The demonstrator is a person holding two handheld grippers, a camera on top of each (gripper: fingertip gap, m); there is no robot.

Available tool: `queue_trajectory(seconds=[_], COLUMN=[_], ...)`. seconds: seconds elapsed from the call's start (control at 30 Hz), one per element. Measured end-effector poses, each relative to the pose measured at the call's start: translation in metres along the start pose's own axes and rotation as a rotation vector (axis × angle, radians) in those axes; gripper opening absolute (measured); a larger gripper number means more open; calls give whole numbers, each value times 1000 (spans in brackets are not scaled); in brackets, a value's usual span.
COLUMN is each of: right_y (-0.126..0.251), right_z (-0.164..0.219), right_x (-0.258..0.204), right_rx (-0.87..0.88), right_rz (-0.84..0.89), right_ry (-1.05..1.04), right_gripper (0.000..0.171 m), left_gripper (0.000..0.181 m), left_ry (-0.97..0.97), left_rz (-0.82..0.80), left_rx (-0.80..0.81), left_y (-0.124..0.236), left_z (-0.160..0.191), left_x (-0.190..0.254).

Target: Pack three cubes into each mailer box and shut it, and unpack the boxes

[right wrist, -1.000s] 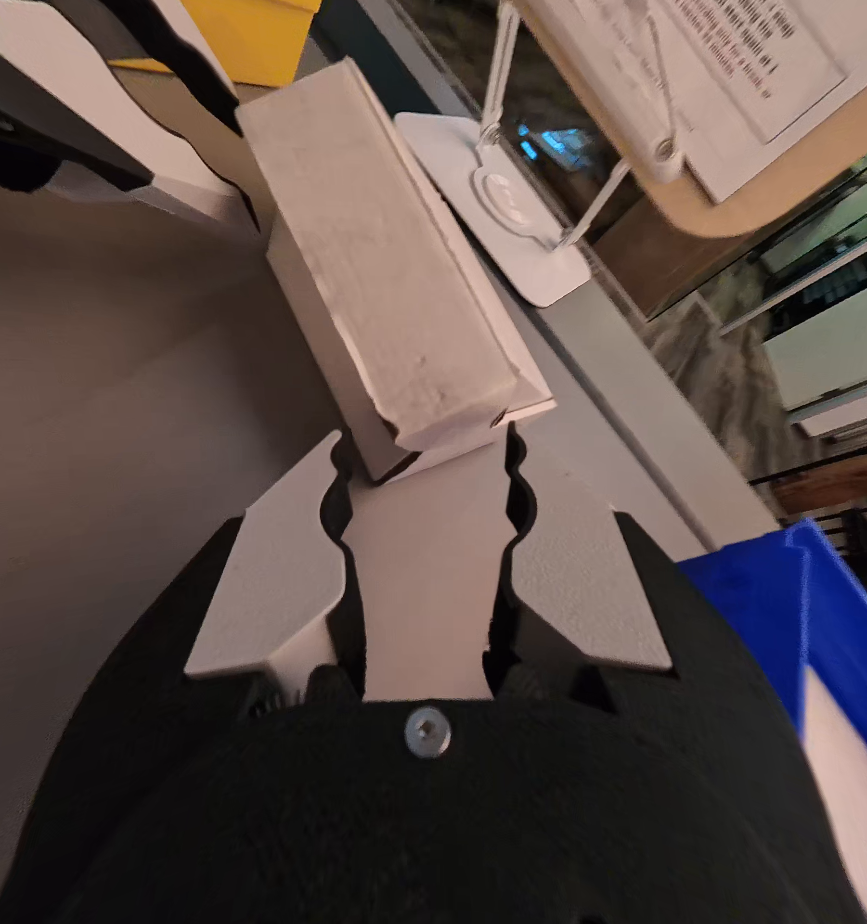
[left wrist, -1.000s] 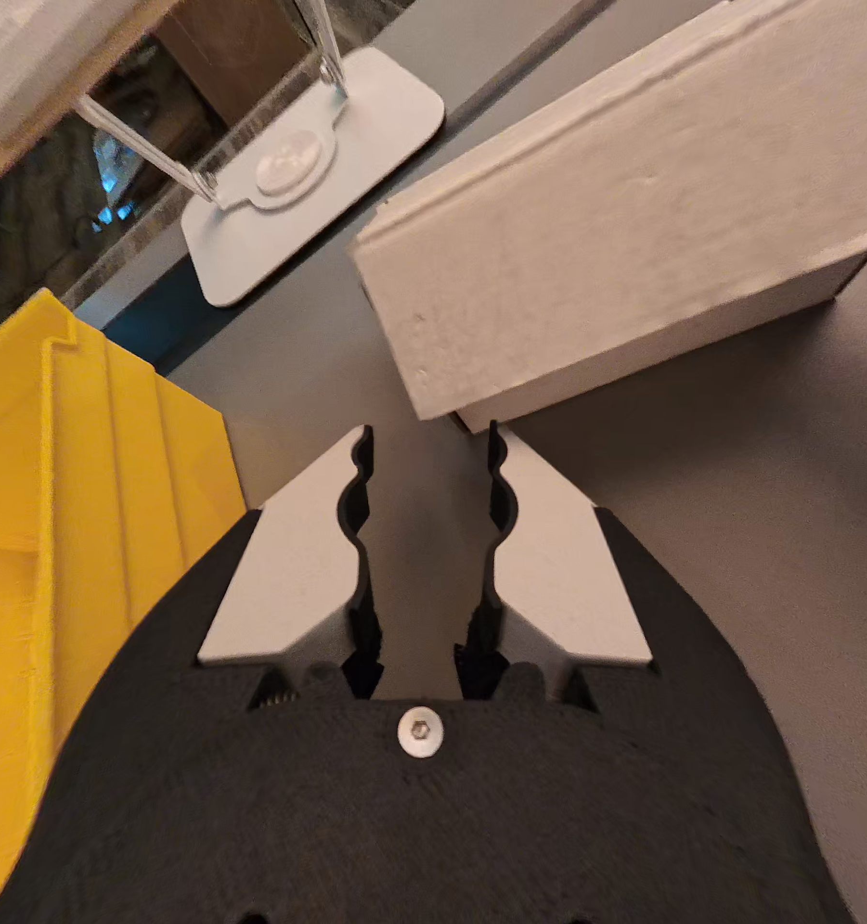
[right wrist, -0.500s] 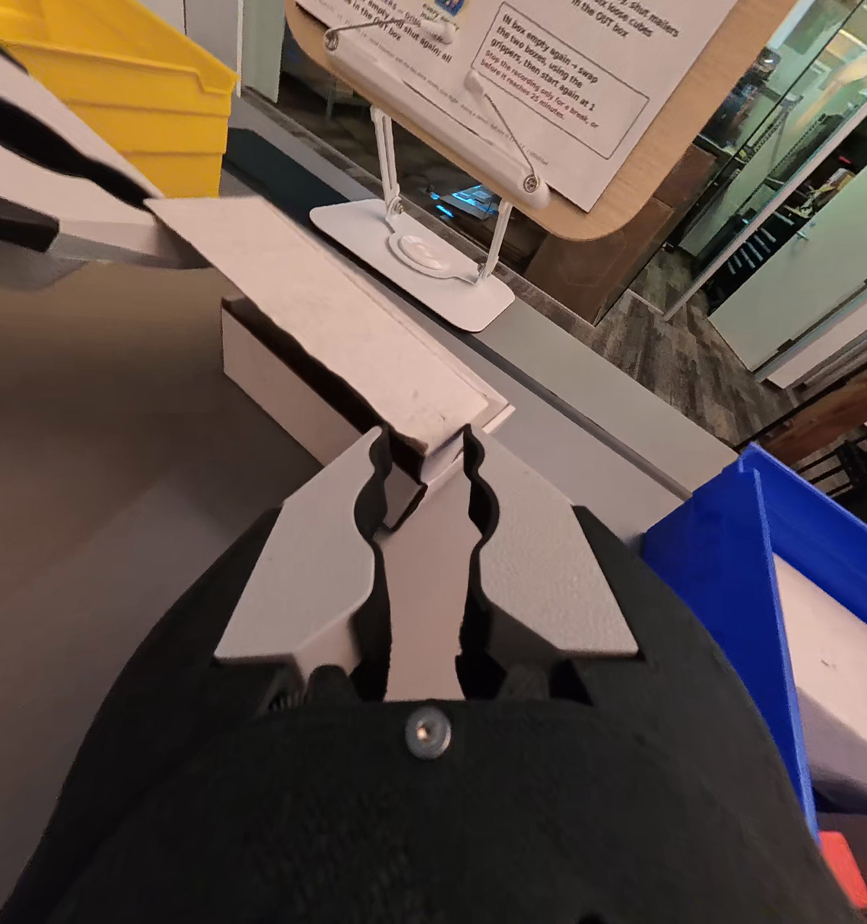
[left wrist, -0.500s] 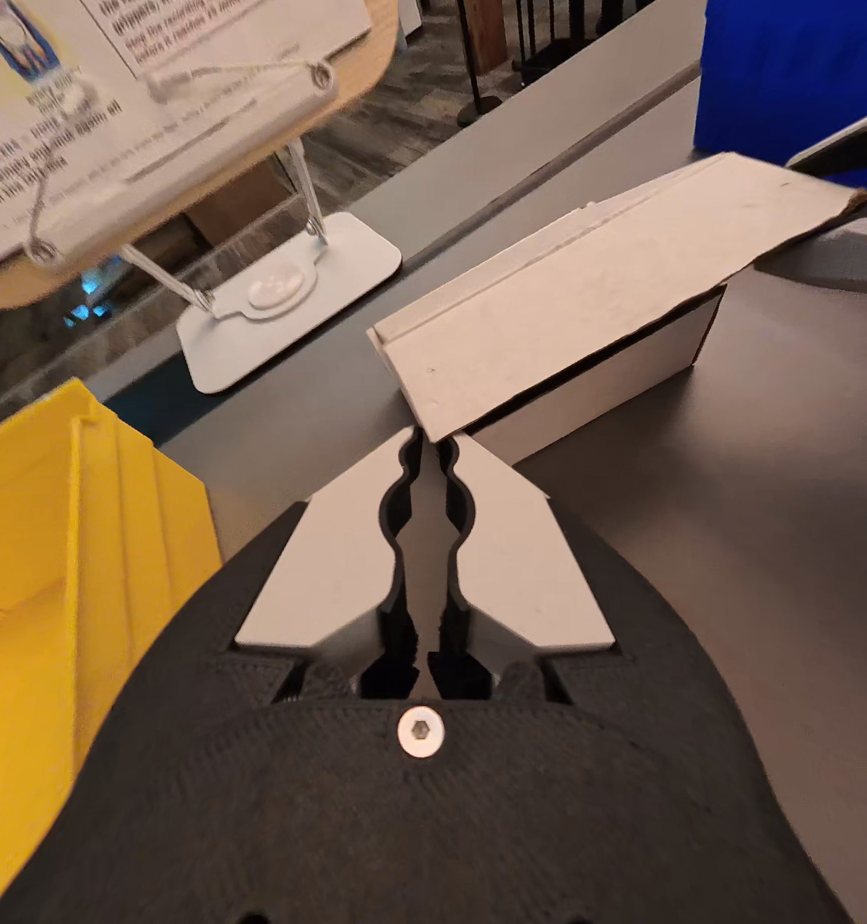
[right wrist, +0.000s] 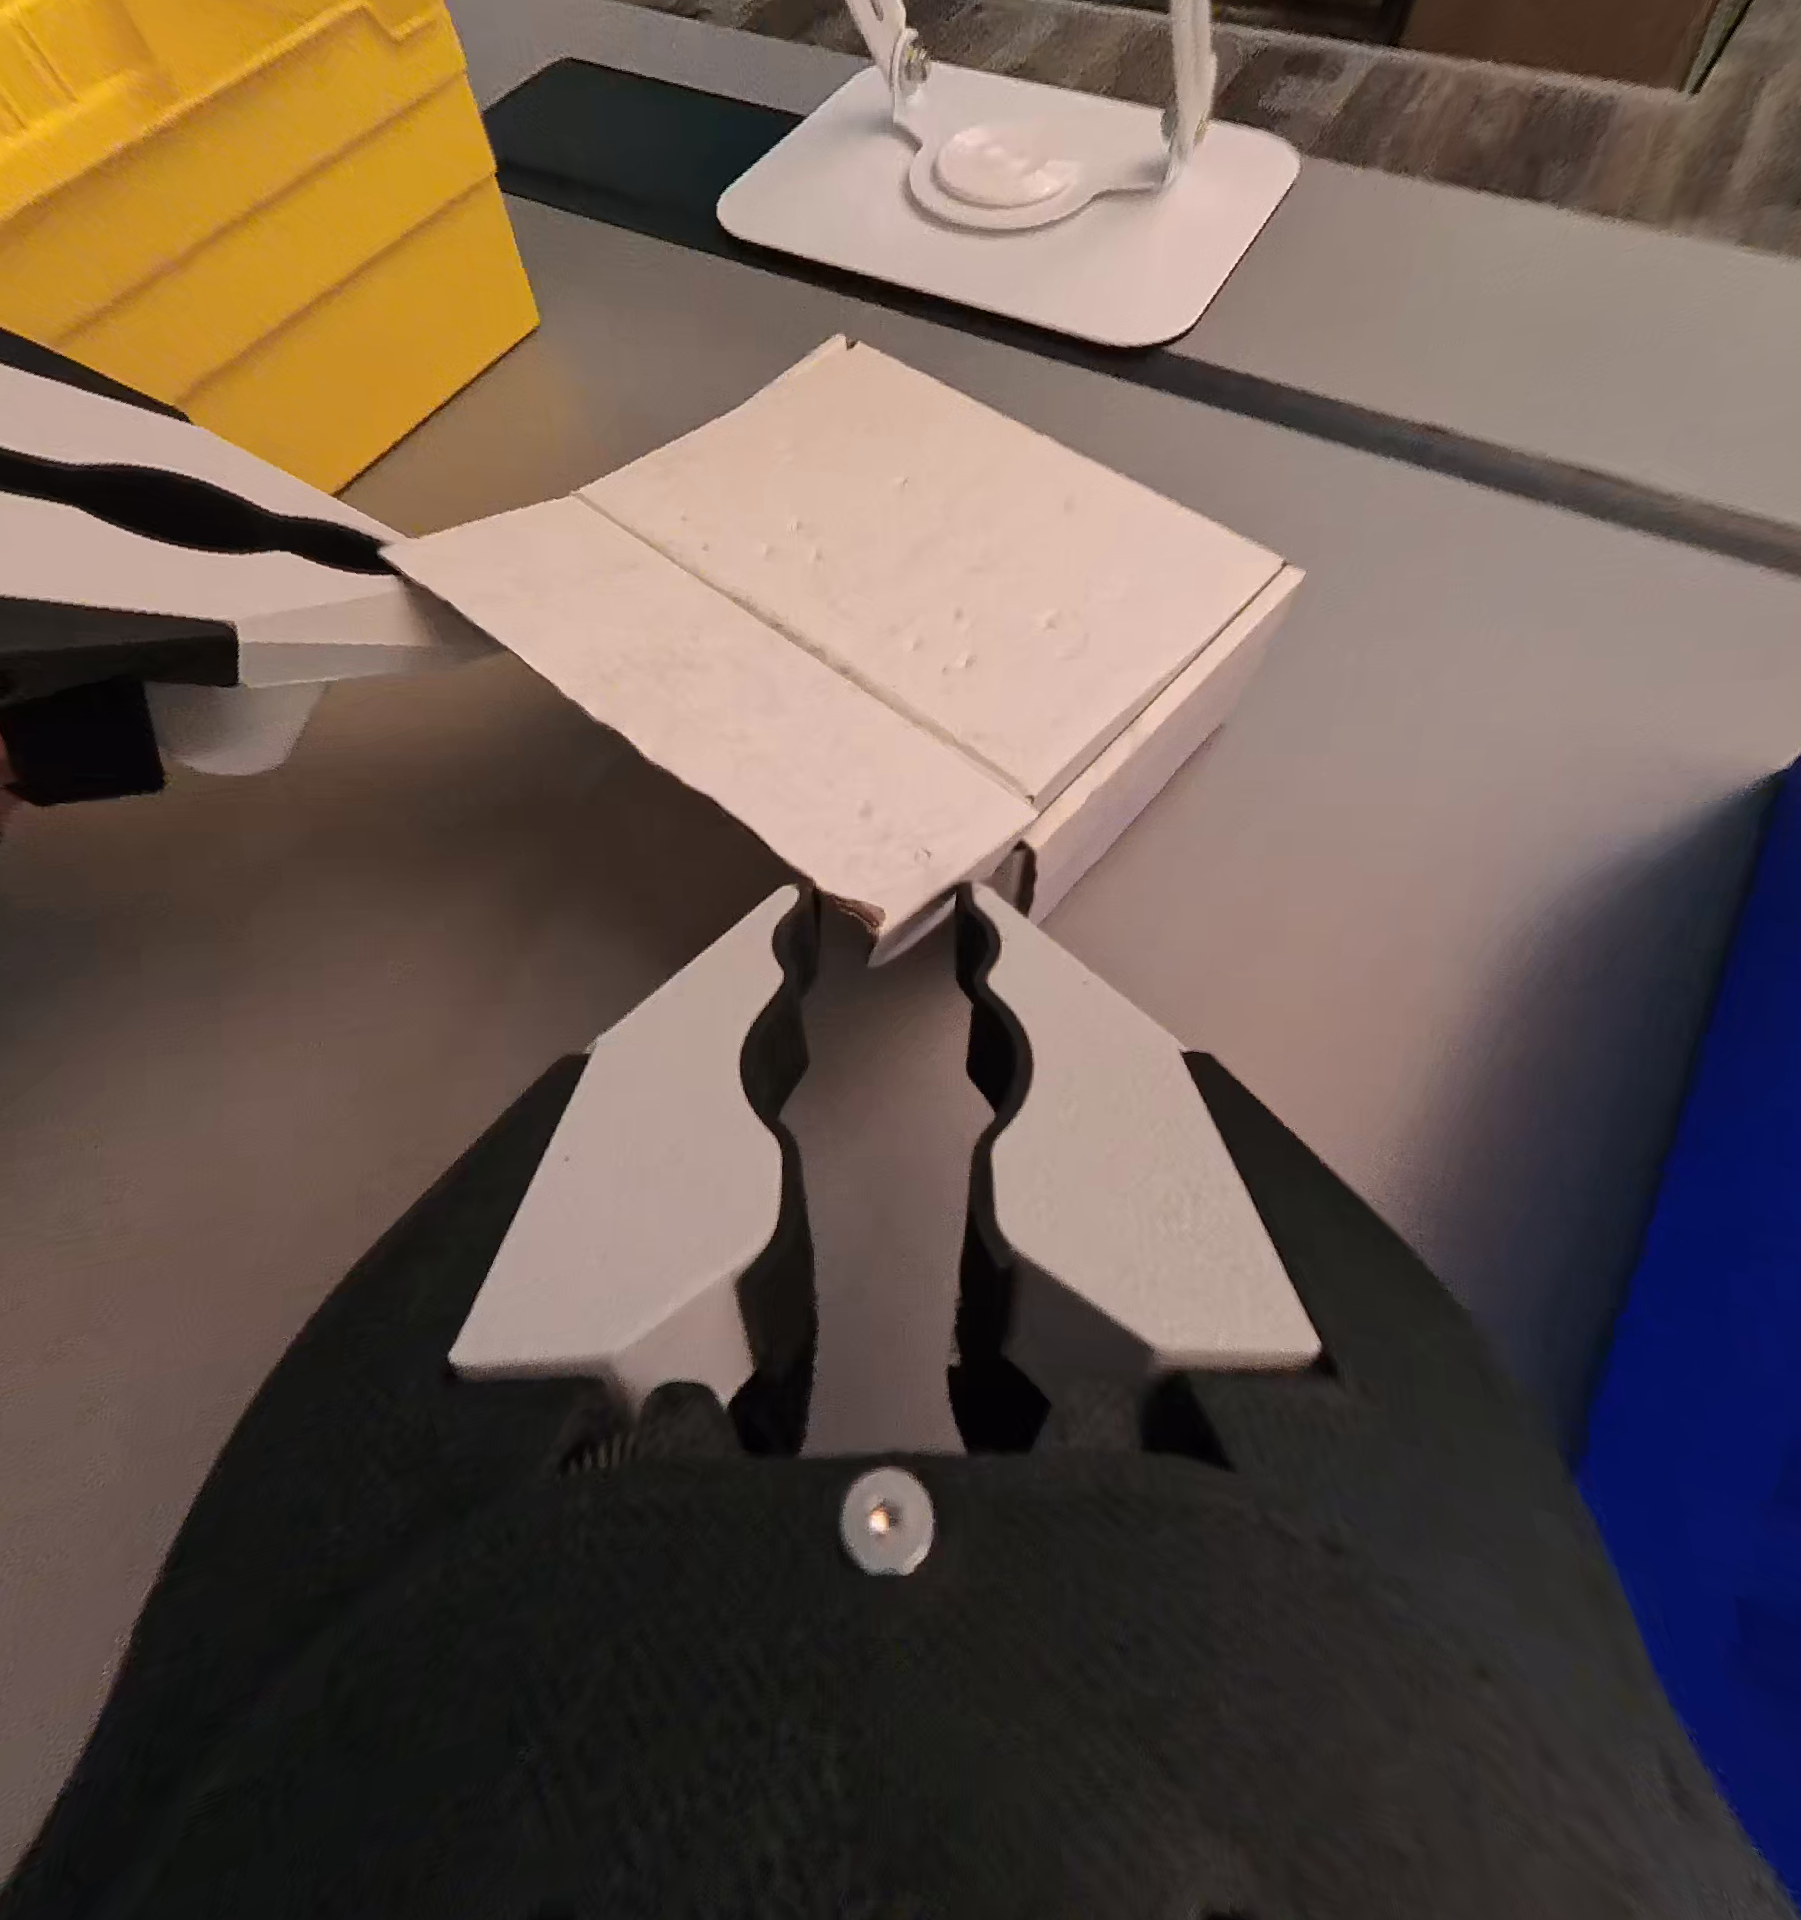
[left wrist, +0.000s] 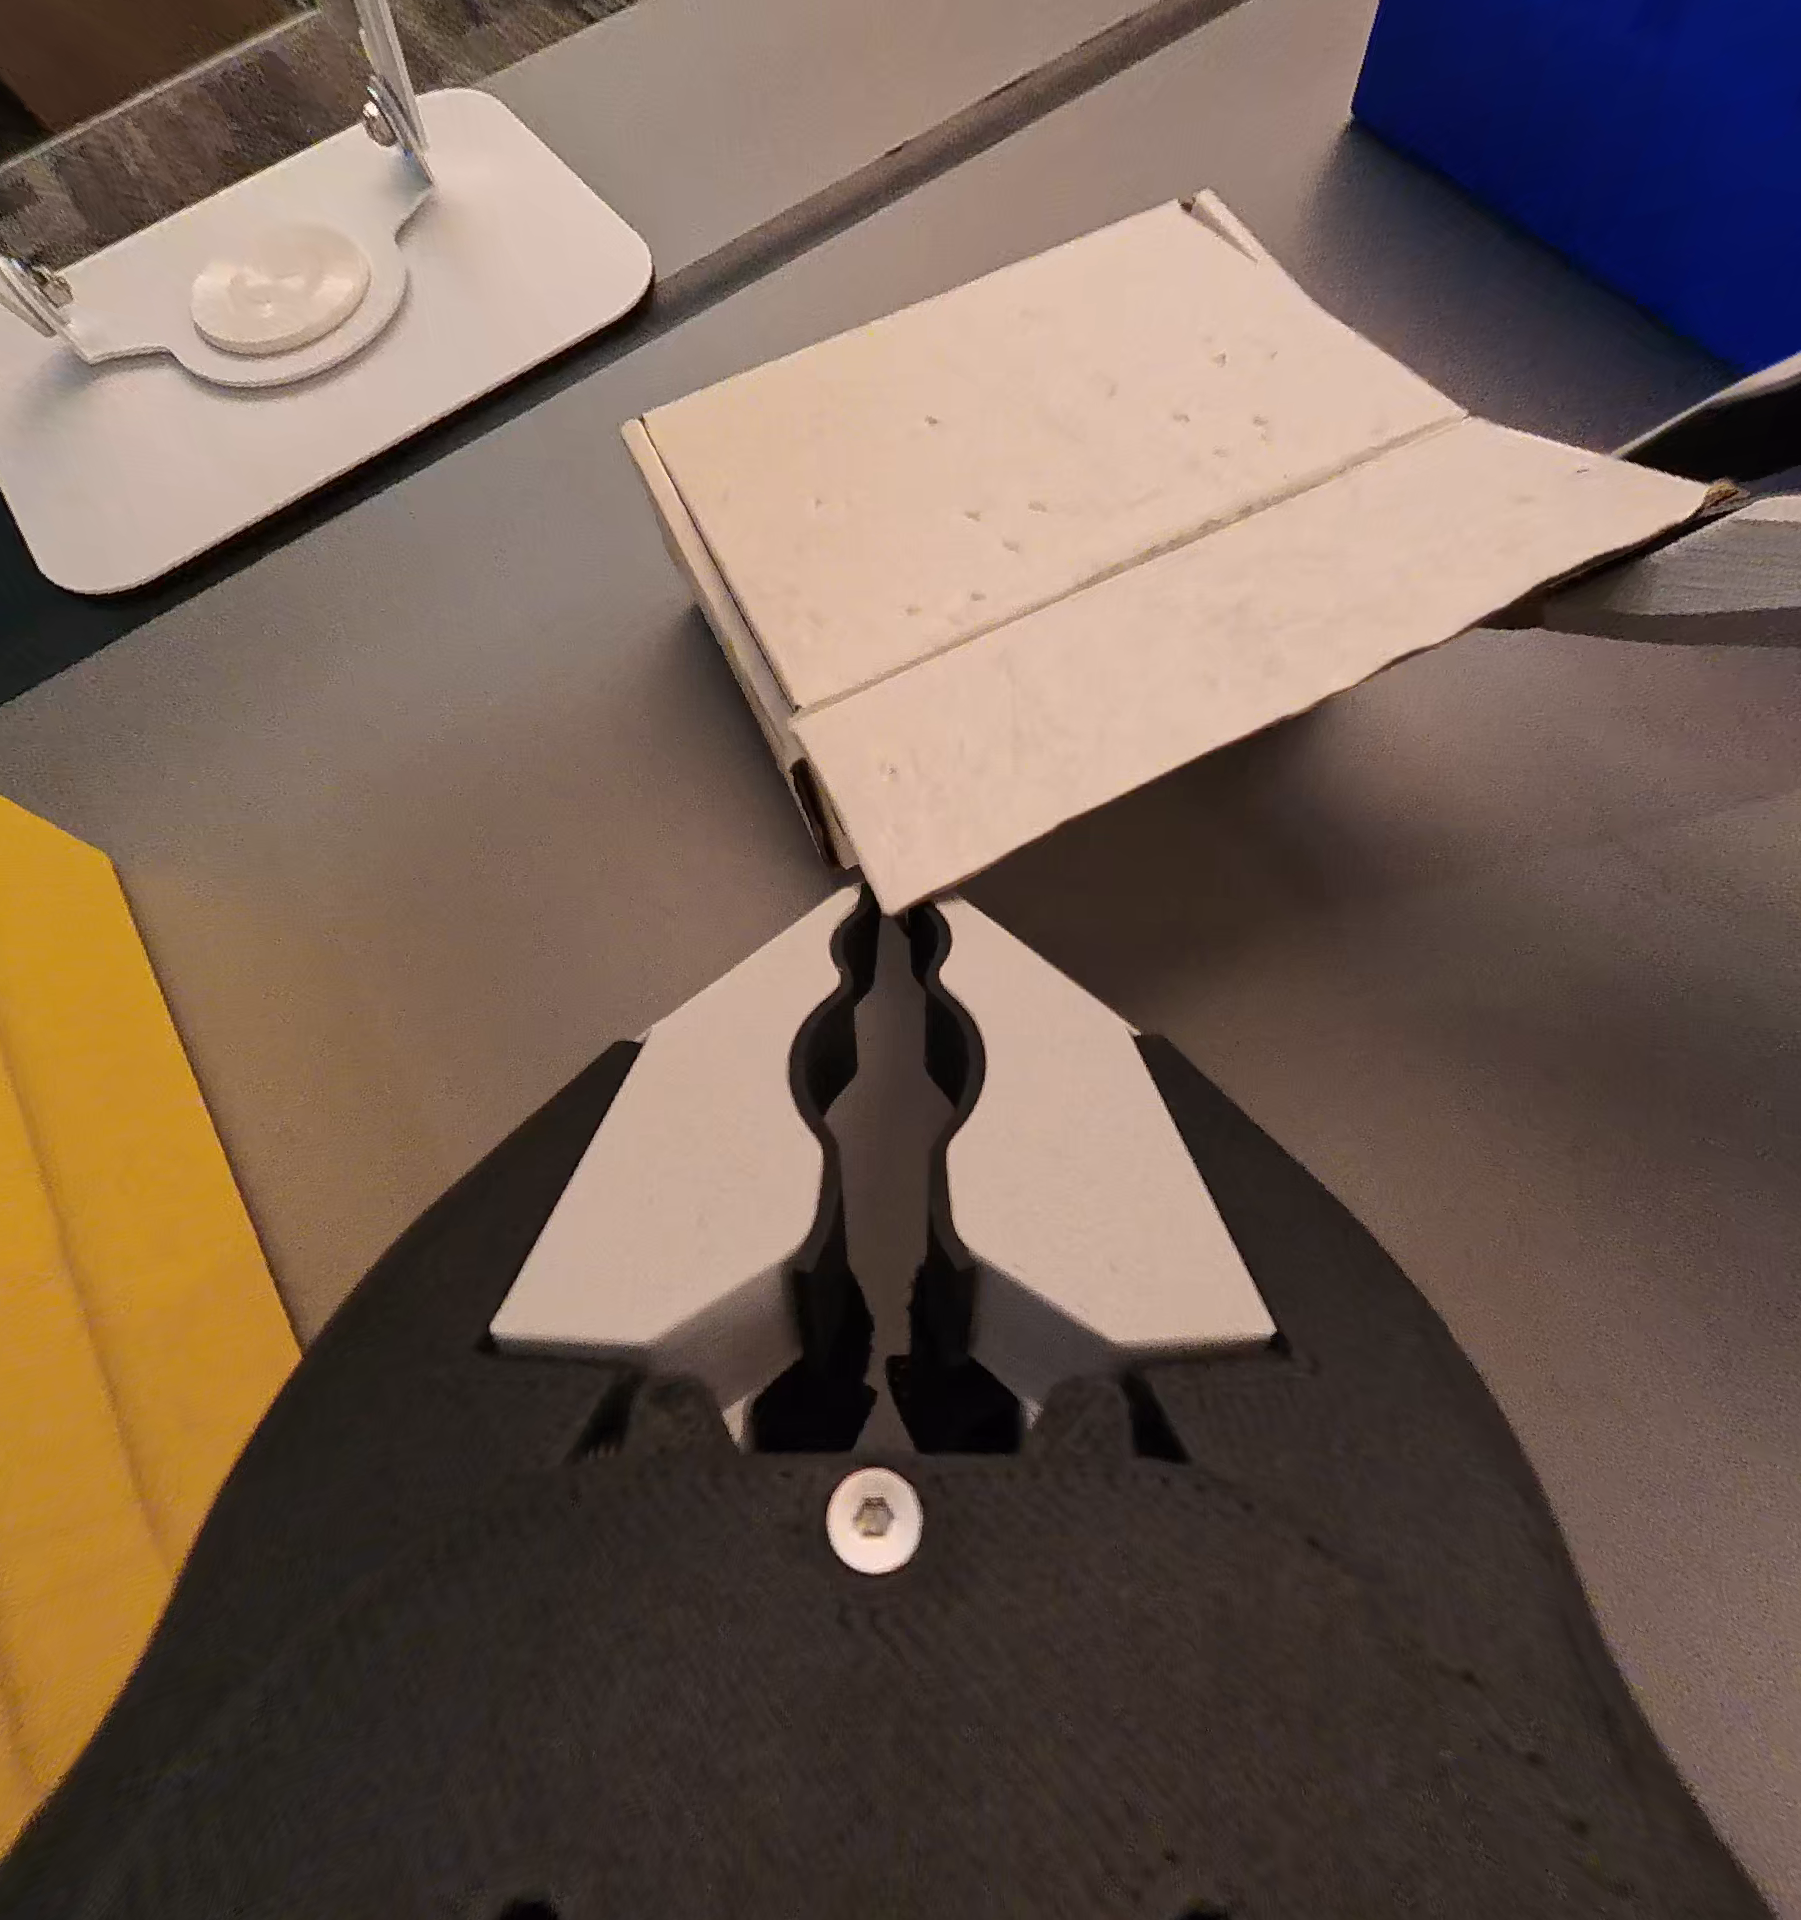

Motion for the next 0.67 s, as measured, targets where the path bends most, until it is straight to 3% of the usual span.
queue_trajectory(seconds=[0.03, 0.1, 0.17, 0.33, 0.5, 0.67], right_y=[-1, -3, -6, -10, -14, -14], right_z=[1, 4, 6, 5, 5, 4], right_x=[1, 4, 7, 0, 5, 9], right_rx=[-4, 5, 13, 41, 77, 109], right_rz=[-21, -50, -82, -231, -210, -230], right_ry=[-25, -52, -57, -127, -98, -158], right_gripper=[24, 24, 26, 49, 66, 69], left_gripper=[4, 5, 16, 46, 53, 54], left_ry=[2, -1, -29, -114, -110, 24], left_rz=[4, 19, 12, 11, 86, 225], left_rx=[-2, 3, 8, -5, 22, 62], left_y=[-1, -4, -7, -16, -17, -16], left_z=[1, 2, 3, 6, 4, 2], left_x=[0, 1, 0, 5, 13, 9])
Point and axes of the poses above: each gripper's, where its closed fingertips meet, y back along the fingers, z out of its underside, x = y × z across the jaws, the point moved 6 cm from there along y, back along the fingers, and after that the axes turned 3 degrees about x, right-handed, at the moved point
